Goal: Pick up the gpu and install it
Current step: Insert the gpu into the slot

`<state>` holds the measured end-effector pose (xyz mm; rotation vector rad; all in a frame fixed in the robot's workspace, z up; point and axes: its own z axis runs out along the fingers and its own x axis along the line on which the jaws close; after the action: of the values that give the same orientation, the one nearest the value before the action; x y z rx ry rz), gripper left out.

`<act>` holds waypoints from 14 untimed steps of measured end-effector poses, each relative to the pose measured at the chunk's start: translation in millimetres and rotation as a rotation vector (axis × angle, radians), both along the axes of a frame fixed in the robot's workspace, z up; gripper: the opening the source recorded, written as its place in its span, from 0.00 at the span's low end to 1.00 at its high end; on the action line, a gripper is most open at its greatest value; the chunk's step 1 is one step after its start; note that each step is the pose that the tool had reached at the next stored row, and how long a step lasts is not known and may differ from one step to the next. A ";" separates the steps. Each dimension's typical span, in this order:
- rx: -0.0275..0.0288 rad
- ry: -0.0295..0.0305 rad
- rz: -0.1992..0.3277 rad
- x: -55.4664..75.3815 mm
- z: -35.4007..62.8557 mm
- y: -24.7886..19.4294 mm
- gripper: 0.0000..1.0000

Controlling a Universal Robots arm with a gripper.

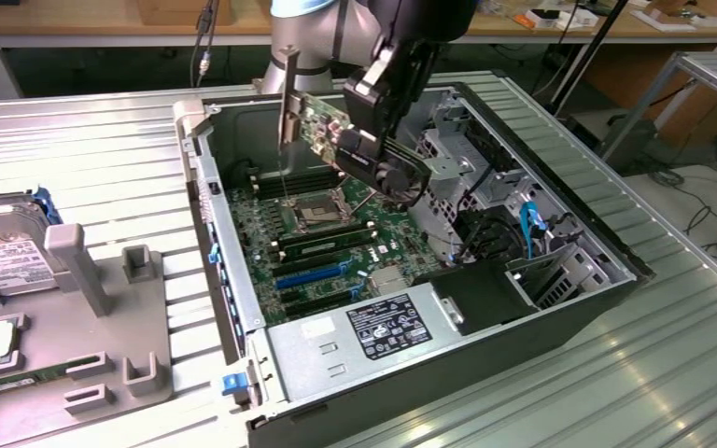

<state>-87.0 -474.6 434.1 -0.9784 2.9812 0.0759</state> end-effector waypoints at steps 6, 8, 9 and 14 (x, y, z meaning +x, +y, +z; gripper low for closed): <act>0.0000 0.0000 0.034 0.0 0.0 0.0 0.27; 0.0000 0.0000 0.048 0.0 0.0 0.0 0.27; 0.0000 0.0000 0.056 0.0 0.0 0.0 0.27; 0.0000 0.0000 0.082 0.0 0.0 0.0 0.27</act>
<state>-87.0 -474.6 434.1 -1.0999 2.9406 0.0762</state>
